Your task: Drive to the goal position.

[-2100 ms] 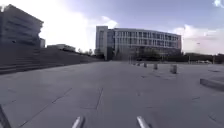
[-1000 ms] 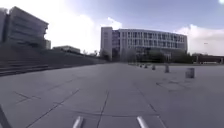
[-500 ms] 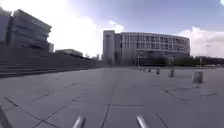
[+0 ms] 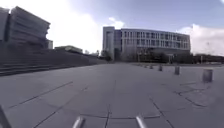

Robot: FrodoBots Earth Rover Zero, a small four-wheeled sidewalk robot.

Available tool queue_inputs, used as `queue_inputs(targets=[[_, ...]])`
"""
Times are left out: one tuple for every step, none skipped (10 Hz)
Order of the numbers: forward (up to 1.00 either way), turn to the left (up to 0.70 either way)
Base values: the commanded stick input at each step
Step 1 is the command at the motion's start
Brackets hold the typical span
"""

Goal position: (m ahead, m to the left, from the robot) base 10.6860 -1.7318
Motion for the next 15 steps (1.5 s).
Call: queue_inputs(targets=[[0.0,0.0],[0.0,0.0],[0.0,0.0],[1.0,0.0],[1.0,0.0],[1.0,0.0],[1.0,0.0],[1.0,0.0],[1.0,0.0],[0.39,0.0],[0.0,0.0],[0.18,0.0],[0.71,0.0],[1.0,0.0],[1.0,0.0]])
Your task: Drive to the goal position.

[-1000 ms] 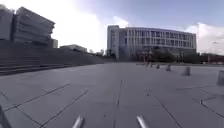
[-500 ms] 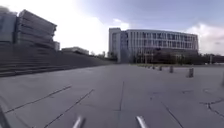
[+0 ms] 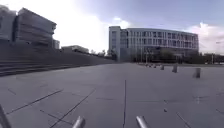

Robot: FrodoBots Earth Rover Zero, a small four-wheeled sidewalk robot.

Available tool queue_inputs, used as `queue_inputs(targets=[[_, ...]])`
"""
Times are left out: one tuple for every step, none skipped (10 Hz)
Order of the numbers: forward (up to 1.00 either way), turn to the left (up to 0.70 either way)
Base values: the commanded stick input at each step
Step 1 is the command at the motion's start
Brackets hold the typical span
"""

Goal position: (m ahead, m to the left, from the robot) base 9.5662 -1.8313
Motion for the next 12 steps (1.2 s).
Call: queue_inputs(targets=[[1.0,0.0],[1.0,0.0],[1.0,0.0],[1.0,0.0],[1.0,0.0],[1.0,0.0],[1.0,-0.25],[1.0,-0.27],[1.0,-0.27],[1.0,-0.27],[0.0,0.0],[0.0,0.0]])
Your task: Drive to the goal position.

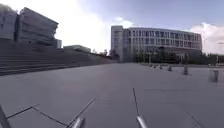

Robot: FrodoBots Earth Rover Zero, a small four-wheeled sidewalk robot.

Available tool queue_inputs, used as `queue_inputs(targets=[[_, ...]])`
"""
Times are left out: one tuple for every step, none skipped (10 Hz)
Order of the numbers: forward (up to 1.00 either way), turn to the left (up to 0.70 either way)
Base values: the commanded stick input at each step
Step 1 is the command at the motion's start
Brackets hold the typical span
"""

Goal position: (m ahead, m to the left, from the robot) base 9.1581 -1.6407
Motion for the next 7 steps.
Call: queue_inputs(targets=[[0.0,0.0],[0.0,0.0],[0.0,-0.28],[0.19,-0.37],[1.0,0.0],[1.0,0.0],[1.0,0.0]])
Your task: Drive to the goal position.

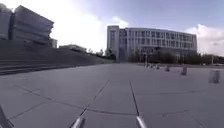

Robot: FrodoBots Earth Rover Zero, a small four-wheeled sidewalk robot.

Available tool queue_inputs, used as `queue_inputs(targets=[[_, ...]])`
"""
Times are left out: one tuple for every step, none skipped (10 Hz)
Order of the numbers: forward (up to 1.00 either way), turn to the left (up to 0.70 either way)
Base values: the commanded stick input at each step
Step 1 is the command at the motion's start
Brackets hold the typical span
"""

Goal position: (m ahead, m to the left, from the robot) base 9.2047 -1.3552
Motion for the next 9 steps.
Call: queue_inputs(targets=[[1.0,0.0],[1.0,0.0],[1.0,0.0],[1.0,0.0],[1.0,0.0],[1.0,0.0],[1.0,0.0],[1.0,0.0],[1.0,0.0]])
